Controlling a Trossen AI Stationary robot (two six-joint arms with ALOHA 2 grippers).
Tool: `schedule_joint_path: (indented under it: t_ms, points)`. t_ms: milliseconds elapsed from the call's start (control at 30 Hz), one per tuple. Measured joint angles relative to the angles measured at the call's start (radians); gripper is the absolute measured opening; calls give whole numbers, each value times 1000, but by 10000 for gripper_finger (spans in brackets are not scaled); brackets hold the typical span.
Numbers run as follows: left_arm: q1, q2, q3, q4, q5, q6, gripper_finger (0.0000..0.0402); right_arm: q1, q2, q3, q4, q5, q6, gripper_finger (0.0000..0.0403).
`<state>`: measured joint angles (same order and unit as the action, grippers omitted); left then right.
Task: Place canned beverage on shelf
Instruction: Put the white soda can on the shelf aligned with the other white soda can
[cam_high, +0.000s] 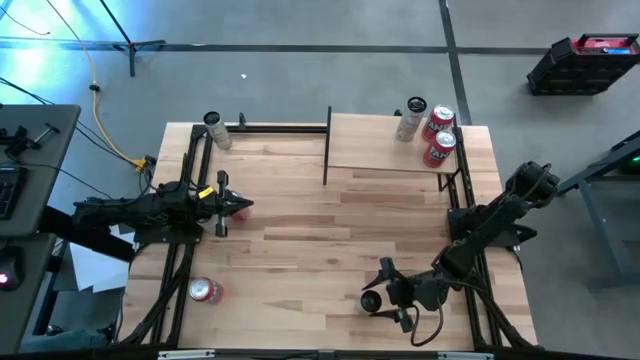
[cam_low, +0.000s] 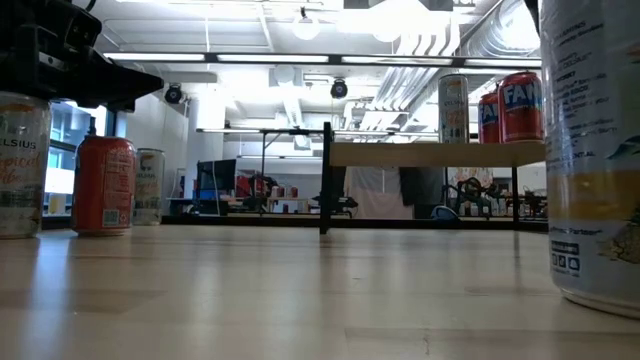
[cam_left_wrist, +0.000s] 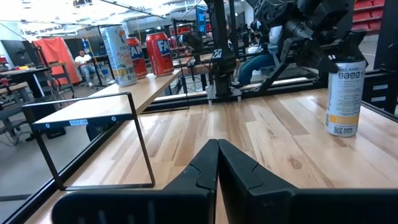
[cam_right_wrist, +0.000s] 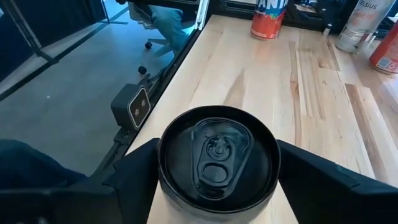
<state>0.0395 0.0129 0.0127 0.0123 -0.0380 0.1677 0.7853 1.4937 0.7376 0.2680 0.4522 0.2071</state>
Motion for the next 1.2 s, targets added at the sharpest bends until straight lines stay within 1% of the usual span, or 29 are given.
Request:
schedule_joint_path:
  t_ms: [200,300,367,433,500,600,733,833,900,967,1033,1133,1200]
  points:
    - [0,0,0,0,0,0,3,-7,0,0,2,8,20,255]
    - [0,0,0,0,0,0,3,-13,-18,0,-8,7,3,246]
    - [0,0,0,0,0,0,3,-19,-60,-1,-24,3,-19,246]
    - [0,0,0,0,0,0,3,-28,-131,0,-47,3,-46,246]
    - [0,0,0,0,0,0,3,-44,-218,16,-126,10,-71,246]
    - [0,0,0,0,0,0,3,-83,-353,62,-303,19,-85,246]
    - [0,0,0,0,0,0,3,-147,-489,183,-586,40,-89,246]
    - [0,0,0,0,0,0,3,-208,-526,318,-837,115,-162,246]
    - [0,0,0,0,0,0,3,-257,-538,410,-950,189,-238,246]
    - [0,0,0,0,0,0,3,-311,-555,474,-1015,224,-300,246]
    - [0,0,0,0,0,0,3,-357,-578,507,-1031,217,-356,246]
    - [0,0,0,0,0,0,3,-428,-645,514,-1015,183,-428,246]
    - [0,0,0,0,0,0,3,-487,-698,504,-977,182,-462,246]
